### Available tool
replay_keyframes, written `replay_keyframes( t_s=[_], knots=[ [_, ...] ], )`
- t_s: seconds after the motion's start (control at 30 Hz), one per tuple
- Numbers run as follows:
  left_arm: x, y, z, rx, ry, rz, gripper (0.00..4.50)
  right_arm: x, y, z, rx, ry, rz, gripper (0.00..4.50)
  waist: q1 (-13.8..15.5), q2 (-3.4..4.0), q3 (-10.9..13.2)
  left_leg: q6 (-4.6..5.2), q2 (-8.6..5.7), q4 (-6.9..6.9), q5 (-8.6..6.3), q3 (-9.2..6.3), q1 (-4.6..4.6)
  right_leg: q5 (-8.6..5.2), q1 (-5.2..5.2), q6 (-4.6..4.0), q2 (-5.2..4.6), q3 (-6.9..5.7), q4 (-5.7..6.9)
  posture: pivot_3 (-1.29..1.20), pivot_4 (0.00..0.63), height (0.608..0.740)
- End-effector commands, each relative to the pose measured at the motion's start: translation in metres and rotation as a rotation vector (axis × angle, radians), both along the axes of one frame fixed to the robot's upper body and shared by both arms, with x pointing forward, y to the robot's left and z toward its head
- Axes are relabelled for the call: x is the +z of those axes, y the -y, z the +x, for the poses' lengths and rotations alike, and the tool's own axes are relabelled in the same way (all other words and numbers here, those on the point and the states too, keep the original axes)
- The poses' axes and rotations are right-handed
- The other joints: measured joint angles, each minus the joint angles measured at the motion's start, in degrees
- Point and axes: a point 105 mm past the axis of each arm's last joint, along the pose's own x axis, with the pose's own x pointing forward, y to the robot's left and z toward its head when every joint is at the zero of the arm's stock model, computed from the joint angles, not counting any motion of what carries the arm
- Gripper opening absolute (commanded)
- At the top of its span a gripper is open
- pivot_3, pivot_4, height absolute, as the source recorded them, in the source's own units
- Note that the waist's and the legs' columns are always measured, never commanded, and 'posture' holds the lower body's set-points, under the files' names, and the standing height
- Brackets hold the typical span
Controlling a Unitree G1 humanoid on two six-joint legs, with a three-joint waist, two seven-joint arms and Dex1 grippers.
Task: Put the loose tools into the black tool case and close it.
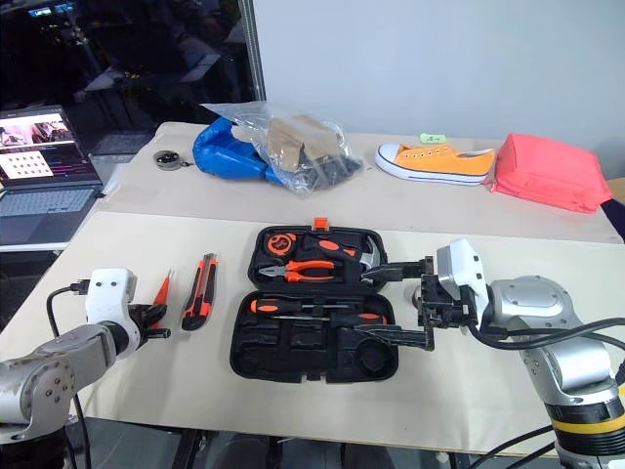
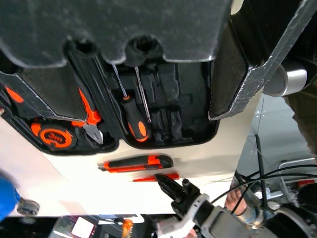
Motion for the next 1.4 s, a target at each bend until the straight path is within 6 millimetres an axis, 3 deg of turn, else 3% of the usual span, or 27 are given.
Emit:
replay_keyframes(
  t_s=[0.03,0.13,0.2,0.37,0.5,0.77,1.4],
  knots=[
    [0.067,0.042,-0.008,-0.456,0.210,0.033,0.43,0.009,0.010,-0.006,-0.052,0.049,-0.006,4.50,0.14,-0.07,0.04,0.00,0.00,0.00,0.00,0.00,-0.01,0.00,-0.01,-0.01,0.00,-0.01,0.00,0.00,0.150,0.740],
    [0.073,0.080,-0.021,-0.835,0.147,0.092,0.43,0.007,0.018,-0.011,-0.088,0.039,-0.018,4.50,0.51,0.20,0.04,-0.02,0.01,-0.03,0.00,0.23,0.04,-0.04,0.03,-0.04,-0.14,-0.07,-0.03,0.00,0.150,0.740],
    [0.066,0.102,-0.028,-1.058,0.069,0.135,0.43,0.005,0.024,-0.017,-0.109,0.027,-0.029,4.50,0.64,0.28,0.00,-0.01,-0.16,-0.02,0.01,0.39,0.05,-0.10,0.05,0.05,-0.21,-0.05,-0.05,0.00,0.150,0.740],
    [0.039,0.133,-0.023,-1.360,-0.008,0.282,0.43,0.002,0.039,-0.029,-0.162,0.047,-0.087,4.50,0.77,0.32,-0.01,0.00,-0.18,0.03,0.01,0.58,0.03,-0.16,0.09,0.17,-0.17,0.06,-0.11,0.00,0.150,0.740],
    [0.022,0.147,-0.004,-1.410,-0.047,0.355,0.43,0.000,0.050,-0.039,-0.193,0.018,-0.113,4.50,0.58,0.29,0.01,0.02,-0.14,0.05,0.01,0.54,-0.04,-0.17,0.04,0.17,0.01,0.09,-0.10,0.00,0.150,0.740],
    [0.002,0.154,0.003,-1.460,-0.095,0.434,0.43,0.001,0.058,-0.044,-0.239,0.020,-0.130,4.50,-0.01,0.27,0.02,0.06,-0.09,0.12,-0.01,0.42,-0.08,-0.25,0.05,0.31,0.11,0.09,-0.04,0.00,0.150,0.740],
    [-0.006,0.165,0.001,-1.542,-0.093,0.449,0.43,0.001,0.055,-0.044,-0.243,0.021,-0.129,4.50,0.13,0.34,-0.03,0.07,-0.10,0.28,0.00,0.40,-0.02,-0.37,0.17,0.60,0.10,0.10,0.03,0.00,0.150,0.740]
  ],
)
